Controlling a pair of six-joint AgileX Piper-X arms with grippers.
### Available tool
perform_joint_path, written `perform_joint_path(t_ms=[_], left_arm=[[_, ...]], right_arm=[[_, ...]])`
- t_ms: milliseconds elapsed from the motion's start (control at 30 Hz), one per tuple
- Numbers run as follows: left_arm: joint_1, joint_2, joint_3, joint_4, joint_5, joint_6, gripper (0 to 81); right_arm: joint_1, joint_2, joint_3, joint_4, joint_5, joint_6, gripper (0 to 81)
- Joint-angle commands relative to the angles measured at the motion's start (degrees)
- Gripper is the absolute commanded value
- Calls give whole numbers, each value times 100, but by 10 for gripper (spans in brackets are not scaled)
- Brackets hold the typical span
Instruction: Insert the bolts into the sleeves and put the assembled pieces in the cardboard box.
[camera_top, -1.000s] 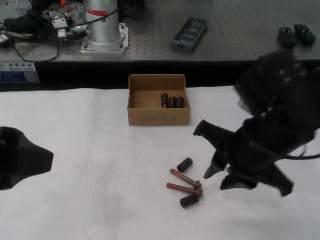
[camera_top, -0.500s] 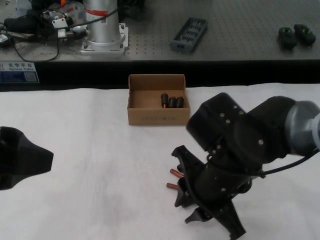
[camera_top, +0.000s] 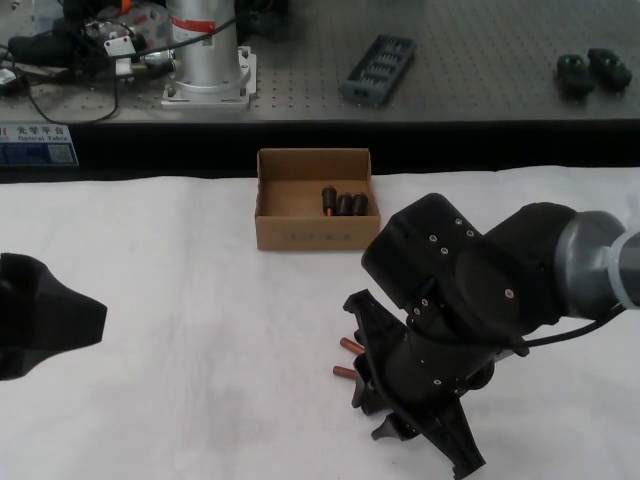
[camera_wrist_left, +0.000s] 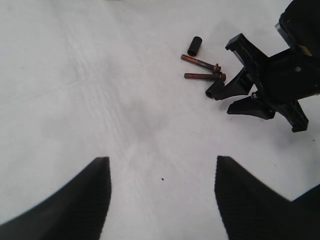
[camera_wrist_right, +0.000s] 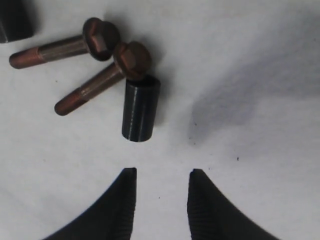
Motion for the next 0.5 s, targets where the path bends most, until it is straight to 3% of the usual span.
perform_joint_path(t_ms=[0, 467], left_arm=[[15, -27, -38, 2, -83, 61, 443], [15, -27, -38, 2, -83, 61, 443]], right_arm=[[-3, 8, -9, -62, 50, 27, 268], [-170, 264, -9, -498, 90, 27, 268]])
